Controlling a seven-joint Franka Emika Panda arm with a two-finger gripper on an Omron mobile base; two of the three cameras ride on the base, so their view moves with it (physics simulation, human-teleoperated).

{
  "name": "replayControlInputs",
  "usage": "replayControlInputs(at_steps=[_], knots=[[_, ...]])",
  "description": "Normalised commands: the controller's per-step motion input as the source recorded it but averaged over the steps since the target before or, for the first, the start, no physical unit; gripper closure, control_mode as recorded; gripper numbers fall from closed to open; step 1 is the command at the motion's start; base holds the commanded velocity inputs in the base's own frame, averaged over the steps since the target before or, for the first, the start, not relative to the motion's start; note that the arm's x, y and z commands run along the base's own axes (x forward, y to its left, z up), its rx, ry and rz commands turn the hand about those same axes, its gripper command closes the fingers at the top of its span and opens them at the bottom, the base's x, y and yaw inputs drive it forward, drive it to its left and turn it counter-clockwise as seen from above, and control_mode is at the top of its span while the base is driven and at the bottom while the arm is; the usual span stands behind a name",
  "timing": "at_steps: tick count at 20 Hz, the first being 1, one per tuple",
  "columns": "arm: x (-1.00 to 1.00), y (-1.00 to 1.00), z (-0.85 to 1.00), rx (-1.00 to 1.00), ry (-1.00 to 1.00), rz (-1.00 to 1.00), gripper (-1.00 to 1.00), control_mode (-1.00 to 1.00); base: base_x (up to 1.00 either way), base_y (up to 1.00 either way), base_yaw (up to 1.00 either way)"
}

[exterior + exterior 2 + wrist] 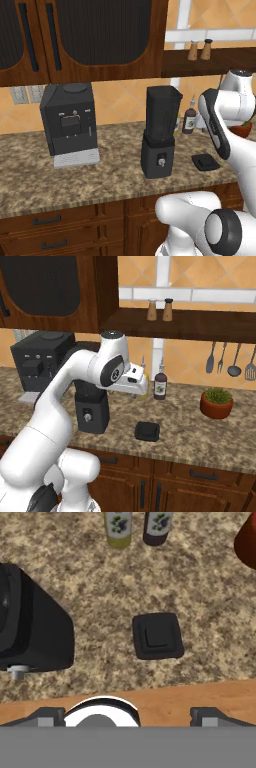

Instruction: Close the lid blender by securely placing the lid on top.

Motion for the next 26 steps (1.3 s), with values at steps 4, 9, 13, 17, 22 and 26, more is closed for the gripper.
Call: replayControlInputs(at_steps=[4,9,13,17,22,26], knots=[[0.0,-0.47,-0.34,0.0,0.1,-0.02,-1.0,-1.0,0.0,0.0,0.0],[0.0,-0.39,-0.37,0.0,0.1,0.0,-1.0,-1.0,0.0,0.0,0.0],[0.01,-0.21,-0.27,0.0,0.07,-0.02,-1.0,-1.0,0.0,0.0,0.0],[0.06,-0.16,-0.3,0.0,0.09,-0.01,-1.0,-1.0,0.0,0.0,0.0],[0.0,-0.12,-0.28,0.0,0.01,0.0,-1.0,-1.0,0.0,0.0,0.0],[0.0,-0.11,-0.19,0.0,0.0,0.0,-1.0,-1.0,0.0,0.0,0.0]])
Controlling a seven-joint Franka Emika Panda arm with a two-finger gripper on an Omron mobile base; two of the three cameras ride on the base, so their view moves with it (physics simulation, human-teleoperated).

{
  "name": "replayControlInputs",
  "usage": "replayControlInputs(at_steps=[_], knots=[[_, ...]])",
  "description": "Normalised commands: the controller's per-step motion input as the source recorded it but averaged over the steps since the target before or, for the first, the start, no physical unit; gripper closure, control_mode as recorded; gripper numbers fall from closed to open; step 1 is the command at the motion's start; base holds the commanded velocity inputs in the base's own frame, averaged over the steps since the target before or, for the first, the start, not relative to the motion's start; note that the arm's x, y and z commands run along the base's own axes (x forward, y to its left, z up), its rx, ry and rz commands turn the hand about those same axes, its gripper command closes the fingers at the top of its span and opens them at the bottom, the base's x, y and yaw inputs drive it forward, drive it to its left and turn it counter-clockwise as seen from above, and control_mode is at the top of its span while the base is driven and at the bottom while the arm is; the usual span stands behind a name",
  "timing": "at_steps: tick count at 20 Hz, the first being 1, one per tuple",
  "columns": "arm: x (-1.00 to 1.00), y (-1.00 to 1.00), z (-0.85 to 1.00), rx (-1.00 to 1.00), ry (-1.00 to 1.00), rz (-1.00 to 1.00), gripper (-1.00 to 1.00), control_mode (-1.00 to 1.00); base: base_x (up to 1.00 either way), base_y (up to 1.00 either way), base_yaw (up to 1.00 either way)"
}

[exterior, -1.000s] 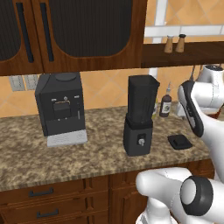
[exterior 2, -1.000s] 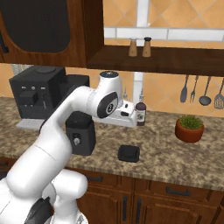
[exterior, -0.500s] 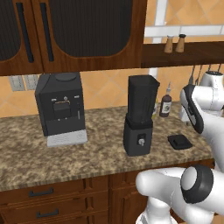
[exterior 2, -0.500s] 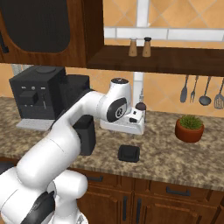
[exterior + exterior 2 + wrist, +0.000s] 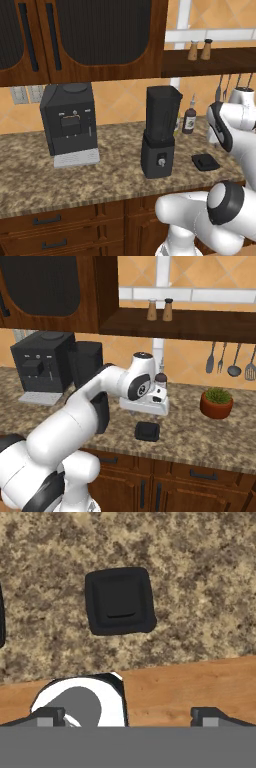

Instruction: Close the lid blender by securely placing the lid on top.

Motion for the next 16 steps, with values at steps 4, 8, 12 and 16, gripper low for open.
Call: replayControlInputs(at_steps=[4,8,12,16], knots=[[0.02,-0.09,-0.15,0.0,0.0,0.0,-1.0,-1.0,0.0,0.0,0.0],[0.06,-0.13,-0.16,0.0,0.0,0.0,-1.0,-1.0,0.0,0.0,0.0],[0.18,-0.06,-0.1,0.0,0.0,0.0,-1.0,-1.0,0.0,0.0,0.0],[0.2,0.0,-0.02,0.01,0.0,0.04,-1.0,-1.0,0.0,0.0,0.0]])
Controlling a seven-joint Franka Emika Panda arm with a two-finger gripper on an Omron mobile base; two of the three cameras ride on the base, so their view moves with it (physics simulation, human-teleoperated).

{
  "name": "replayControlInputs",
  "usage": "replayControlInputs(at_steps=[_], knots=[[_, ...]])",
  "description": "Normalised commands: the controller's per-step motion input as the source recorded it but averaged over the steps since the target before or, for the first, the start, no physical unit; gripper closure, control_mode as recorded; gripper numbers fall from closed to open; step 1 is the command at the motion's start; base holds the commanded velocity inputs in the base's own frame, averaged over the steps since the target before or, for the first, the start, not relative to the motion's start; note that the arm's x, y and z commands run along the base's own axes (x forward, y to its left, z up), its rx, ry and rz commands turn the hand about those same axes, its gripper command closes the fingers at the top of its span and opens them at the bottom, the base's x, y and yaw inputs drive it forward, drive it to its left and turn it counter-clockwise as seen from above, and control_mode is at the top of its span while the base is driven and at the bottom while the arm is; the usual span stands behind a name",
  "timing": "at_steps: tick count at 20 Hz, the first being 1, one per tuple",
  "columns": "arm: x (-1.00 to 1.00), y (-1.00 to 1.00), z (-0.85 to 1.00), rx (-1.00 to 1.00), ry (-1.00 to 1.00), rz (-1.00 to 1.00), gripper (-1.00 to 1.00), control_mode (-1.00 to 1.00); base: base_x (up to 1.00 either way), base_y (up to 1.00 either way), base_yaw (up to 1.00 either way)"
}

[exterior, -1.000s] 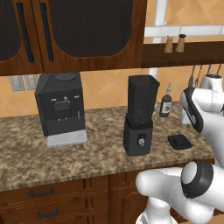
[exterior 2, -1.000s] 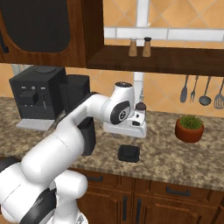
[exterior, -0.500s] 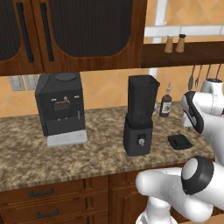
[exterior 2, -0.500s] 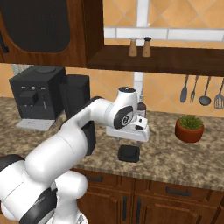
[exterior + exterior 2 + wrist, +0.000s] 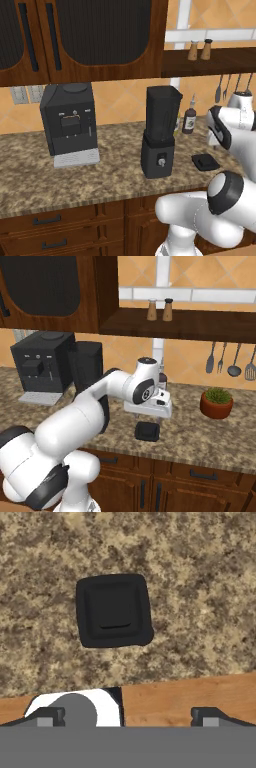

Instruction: Close the lid blender by securely placing the lid on top.

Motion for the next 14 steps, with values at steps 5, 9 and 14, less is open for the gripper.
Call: replayControlInputs(at_steps=[5,9,14], knots=[[0.27,0.0,-0.1,0.0,0.0,0.05,-1.0,-1.0,0.0,0.0,0.0],[0.12,0.0,-0.14,0.0,0.0,0.03,-1.0,-1.0,0.0,0.0,0.0],[0.01,0.03,-0.11,0.01,0.0,0.02,-1.0,-1.0,0.0,0.0,0.0]])
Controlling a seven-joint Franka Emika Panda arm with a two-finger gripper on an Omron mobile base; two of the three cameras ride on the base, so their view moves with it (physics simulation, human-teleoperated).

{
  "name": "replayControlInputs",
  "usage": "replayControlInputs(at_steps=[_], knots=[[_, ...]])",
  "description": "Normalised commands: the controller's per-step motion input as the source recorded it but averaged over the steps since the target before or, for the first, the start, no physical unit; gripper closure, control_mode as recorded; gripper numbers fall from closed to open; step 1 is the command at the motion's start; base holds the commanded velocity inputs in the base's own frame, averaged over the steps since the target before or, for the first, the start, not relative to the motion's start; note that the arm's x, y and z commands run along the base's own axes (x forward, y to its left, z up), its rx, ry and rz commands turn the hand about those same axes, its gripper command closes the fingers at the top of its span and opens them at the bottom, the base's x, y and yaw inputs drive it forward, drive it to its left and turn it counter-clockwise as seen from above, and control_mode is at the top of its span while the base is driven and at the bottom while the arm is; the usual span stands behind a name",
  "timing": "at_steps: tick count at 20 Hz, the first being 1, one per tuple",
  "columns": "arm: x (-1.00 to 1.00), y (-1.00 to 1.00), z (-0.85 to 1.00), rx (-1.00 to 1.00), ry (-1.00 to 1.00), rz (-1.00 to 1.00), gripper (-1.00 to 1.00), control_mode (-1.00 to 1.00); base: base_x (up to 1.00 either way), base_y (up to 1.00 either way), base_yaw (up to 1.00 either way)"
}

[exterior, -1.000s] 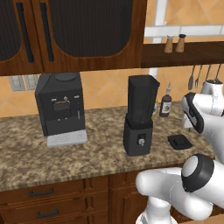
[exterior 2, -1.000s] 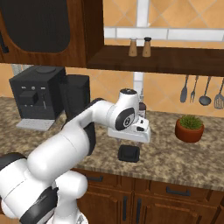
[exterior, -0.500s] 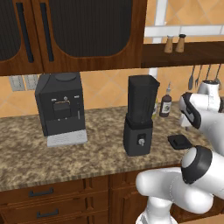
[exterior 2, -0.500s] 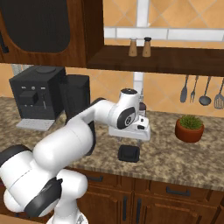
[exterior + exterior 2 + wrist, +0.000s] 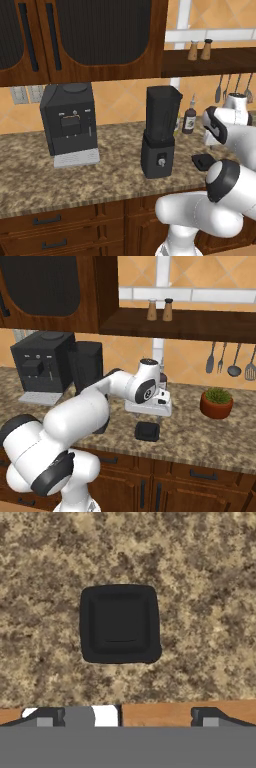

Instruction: Close the lid blender by securely placing the lid on top.

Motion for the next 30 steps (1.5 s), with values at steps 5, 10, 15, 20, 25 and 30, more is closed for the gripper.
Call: replayControlInputs(at_steps=[5,10,15,20,25,30], knots=[[0.01,0.05,-0.21,0.0,0.0,0.05,-1.0,-1.0,0.0,0.0,0.0],[0.09,0.02,-0.24,0.0,0.0,0.08,-1.0,-1.0,0.0,0.0,0.0],[0.08,0.0,-0.23,0.0,0.0,0.06,-1.0,-1.0,0.0,0.0,0.0],[0.01,0.0,-0.15,0.0,0.0,0.05,-1.0,-1.0,0.0,0.0,0.0],[0.0,0.0,-0.07,0.0,0.0,0.01,-1.0,-1.0,0.0,0.0,0.0],[0.0,-0.04,-0.02,0.01,0.0,0.0,-1.0,-1.0,0.0,0.0,0.0]])
